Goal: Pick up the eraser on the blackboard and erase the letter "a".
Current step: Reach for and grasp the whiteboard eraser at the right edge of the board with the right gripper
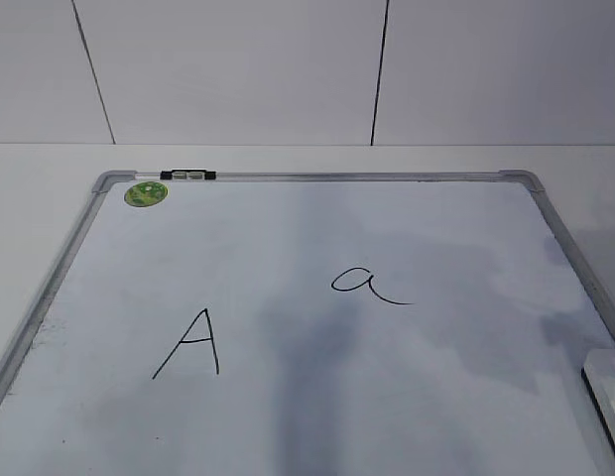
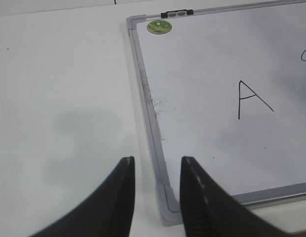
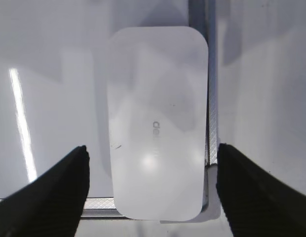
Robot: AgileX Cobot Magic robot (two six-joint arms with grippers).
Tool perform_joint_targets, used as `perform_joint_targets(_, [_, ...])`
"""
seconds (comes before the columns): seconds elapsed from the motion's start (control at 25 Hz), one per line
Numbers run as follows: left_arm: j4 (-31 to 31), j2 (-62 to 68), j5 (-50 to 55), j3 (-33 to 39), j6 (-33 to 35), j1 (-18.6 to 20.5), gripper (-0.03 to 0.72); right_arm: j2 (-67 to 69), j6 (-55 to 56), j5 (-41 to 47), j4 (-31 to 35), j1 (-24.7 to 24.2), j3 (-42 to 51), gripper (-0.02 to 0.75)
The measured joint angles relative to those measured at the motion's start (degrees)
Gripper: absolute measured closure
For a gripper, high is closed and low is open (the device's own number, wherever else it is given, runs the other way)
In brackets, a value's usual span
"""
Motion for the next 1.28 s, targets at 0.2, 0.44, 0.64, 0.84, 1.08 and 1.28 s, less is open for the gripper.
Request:
perform_joint_targets(0.2, [0.00, 0.00, 0.00, 0.00, 0.00, 0.00, 0.454, 2.21, 0.00, -0.17, 0.00, 0.00, 0.00, 0.103])
perform_joint_targets(0.44, [0.00, 0.00, 0.00, 0.00, 0.00, 0.00, 0.454, 4.93, -0.98, -0.72, 0.00, 0.00, 0.00, 0.103])
perform_joint_targets(0.64, [0.00, 0.00, 0.00, 0.00, 0.00, 0.00, 0.454, 7.00, -1.43, -1.04, -0.03, 0.00, 0.00, 0.103])
perform_joint_targets(0.84, [0.00, 0.00, 0.00, 0.00, 0.00, 0.00, 0.454, 7.38, -2.04, -1.66, -0.03, 0.00, 0.00, 0.103])
perform_joint_targets(1.08, [0.00, 0.00, 0.00, 0.00, 0.00, 0.00, 0.454, 7.73, -3.15, -2.72, -0.03, 0.00, 0.00, 0.103])
perform_joint_targets(1.28, [0.00, 0.00, 0.00, 0.00, 0.00, 0.00, 0.454, 7.73, -3.15, -2.85, -0.03, 0.00, 0.00, 0.103])
